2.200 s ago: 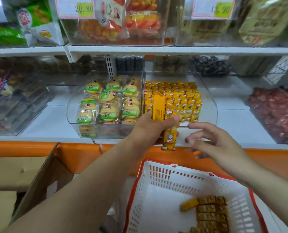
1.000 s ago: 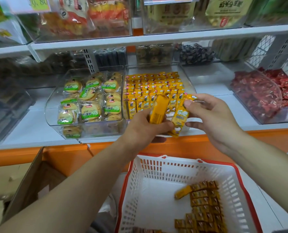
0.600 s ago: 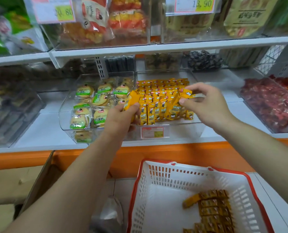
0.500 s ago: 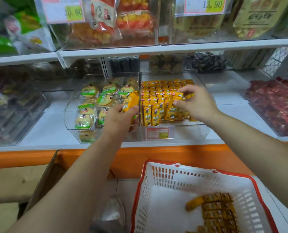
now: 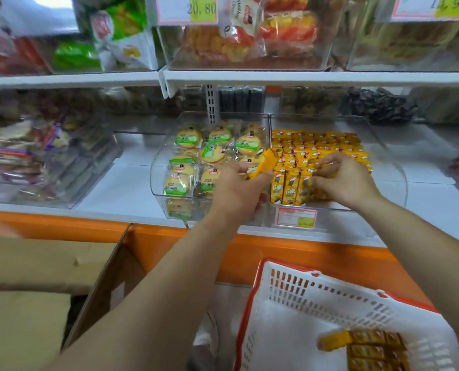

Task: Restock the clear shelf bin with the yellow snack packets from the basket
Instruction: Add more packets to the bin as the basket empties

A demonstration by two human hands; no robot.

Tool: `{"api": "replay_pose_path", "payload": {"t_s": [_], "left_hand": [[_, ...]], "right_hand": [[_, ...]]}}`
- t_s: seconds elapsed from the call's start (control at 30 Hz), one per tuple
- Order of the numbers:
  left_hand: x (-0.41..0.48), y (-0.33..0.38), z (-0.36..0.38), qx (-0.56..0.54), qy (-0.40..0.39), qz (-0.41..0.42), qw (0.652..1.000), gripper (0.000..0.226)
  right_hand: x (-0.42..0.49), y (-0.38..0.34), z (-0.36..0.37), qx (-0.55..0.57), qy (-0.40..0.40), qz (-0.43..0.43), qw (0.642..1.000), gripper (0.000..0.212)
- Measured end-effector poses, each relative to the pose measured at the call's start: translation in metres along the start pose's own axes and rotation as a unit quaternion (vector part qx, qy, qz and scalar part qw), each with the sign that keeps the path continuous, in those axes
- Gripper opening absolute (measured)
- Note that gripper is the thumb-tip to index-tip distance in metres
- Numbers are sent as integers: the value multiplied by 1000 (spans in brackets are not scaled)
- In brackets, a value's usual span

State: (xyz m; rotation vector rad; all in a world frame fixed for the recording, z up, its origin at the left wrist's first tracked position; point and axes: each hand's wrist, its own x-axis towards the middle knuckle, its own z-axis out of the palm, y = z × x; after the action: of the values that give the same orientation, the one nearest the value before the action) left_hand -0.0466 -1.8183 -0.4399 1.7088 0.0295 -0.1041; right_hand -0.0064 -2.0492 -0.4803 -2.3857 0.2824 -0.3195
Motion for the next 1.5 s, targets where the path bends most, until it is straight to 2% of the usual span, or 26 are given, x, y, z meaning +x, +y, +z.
{"api": "replay_pose_path", "payload": {"t_s": [0.07,0.17,0.23,0.37,0.47,0.57,0.63,0.77,0.9,1.0,1.13,1.2,1.27,1.4,1.5], "left_hand": [[-3,-2,5,17,-17,-3,1000,37],[-14,-3,20,52,-64,17,996,39],[-24,-4,36,102,-92,45,990,38],[-44,-3,65,149,-156,91,972,38],[-54,-1,77,194,-163,143,957,40],[-63,2,88,194,-166,160,954,38],[-67,3,94,180,-178,159,954,37],[-66,10,96,71,-190,119,972,39],[-57,13,91,-17,-176,77,981,43],[-50,9,90,-44,-192,49,979,34],[-46,5,87,-46,-193,43,979,26],[-45,5,85,-34,-195,47,979,26],[-46,3,86,-13,-199,63,978,24],[-42,3,86,26,-195,109,974,21],[-22,3,71,143,-98,161,972,25]], "right_hand": [[-25,-2,-23,39,-8,-14,999,28],[-72,-1,-57,144,-79,-7,986,19],[-103,5,-74,211,-104,7,972,18],[-135,16,-92,299,-88,63,948,19],[-136,12,-99,357,-118,102,921,32],[-139,9,-105,360,-153,75,917,38],[-141,11,-108,369,-144,65,916,38],[-140,16,-117,416,-102,89,899,20],[-143,16,-113,347,-159,73,921,12],[-146,14,-104,300,-184,40,935,12],[-138,13,-104,325,-94,53,939,10],[-132,12,-107,366,-77,52,926,27],[-128,9,-106,359,-98,17,928,36],[-112,-1,-101,277,-78,-45,957,28],[-85,-5,-98,239,-39,-75,967,29]]}}
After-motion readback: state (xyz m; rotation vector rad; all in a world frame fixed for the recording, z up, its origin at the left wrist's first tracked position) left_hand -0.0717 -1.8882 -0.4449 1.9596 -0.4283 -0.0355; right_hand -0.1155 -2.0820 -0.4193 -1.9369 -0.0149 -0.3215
